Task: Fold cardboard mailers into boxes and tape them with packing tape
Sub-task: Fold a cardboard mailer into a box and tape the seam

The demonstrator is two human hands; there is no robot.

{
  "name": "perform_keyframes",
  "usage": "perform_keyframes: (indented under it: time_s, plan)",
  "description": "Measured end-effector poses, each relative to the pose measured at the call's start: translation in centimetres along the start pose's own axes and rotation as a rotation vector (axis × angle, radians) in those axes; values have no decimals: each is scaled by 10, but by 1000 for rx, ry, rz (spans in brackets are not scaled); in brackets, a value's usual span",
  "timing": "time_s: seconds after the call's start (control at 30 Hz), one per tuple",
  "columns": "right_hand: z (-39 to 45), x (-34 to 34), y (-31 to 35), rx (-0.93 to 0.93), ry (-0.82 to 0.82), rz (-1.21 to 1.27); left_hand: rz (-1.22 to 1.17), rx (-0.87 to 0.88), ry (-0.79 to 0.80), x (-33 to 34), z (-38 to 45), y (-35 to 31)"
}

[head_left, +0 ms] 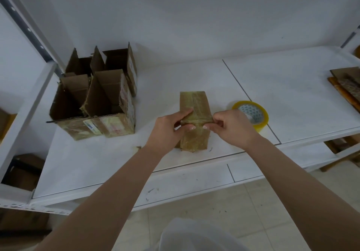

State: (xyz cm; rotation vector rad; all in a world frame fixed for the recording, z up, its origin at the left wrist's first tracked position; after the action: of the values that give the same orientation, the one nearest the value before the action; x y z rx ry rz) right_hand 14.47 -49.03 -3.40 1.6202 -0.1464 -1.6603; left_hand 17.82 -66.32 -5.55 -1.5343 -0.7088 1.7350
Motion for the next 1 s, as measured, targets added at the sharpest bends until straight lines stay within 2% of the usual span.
perform_keyframes:
  time_s: [0.1,0.23,0.37,0.5,0.6,0.67,0.77,0.83,0.9,1.0]
  plan:
    - [1,-1,0,12,60,-60,-28,-14,18,2,-4,1]
    - [0,1,7,-33,-13,-56,-21,-24,14,2,-5,0]
    - [-3,2,6,-32,16,-76,0,-20,50,1,-7,2]
    - [-9,3,13,-103,-70,-85,-2,-24,43,0,-9,1]
    - [-14,1,9,-17,-141,-155,18,-23,53,-2,-10,-2]
    - [-19,-3,6,25,-191,-75,54,-7,79,-2,-10,-5]
    - [-24,3,19,-145,-139,31,117,52,61,-3,-12,-12]
    - [-29,6,26,-259,-165,28,272,127,19,0,-16,-18]
    - [-32,10,28,-307,-205,15,410,177,-21,5,-23,-21]
    - [-38,20,28,-326,-190,-10,420,203,-55,11,-32,-19]
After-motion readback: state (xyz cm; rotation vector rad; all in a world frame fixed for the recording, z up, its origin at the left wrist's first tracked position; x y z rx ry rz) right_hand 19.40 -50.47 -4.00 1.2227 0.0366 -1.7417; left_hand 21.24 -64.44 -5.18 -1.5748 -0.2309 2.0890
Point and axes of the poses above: each hand's wrist, its own z-axis towards the middle knuckle, its own x-axis out of the palm, y = z × x, the point moved 7 cm from there along z, towards the middle knuckle, and after that the axes turned 8 degrees about z, right-handed, at the moved point
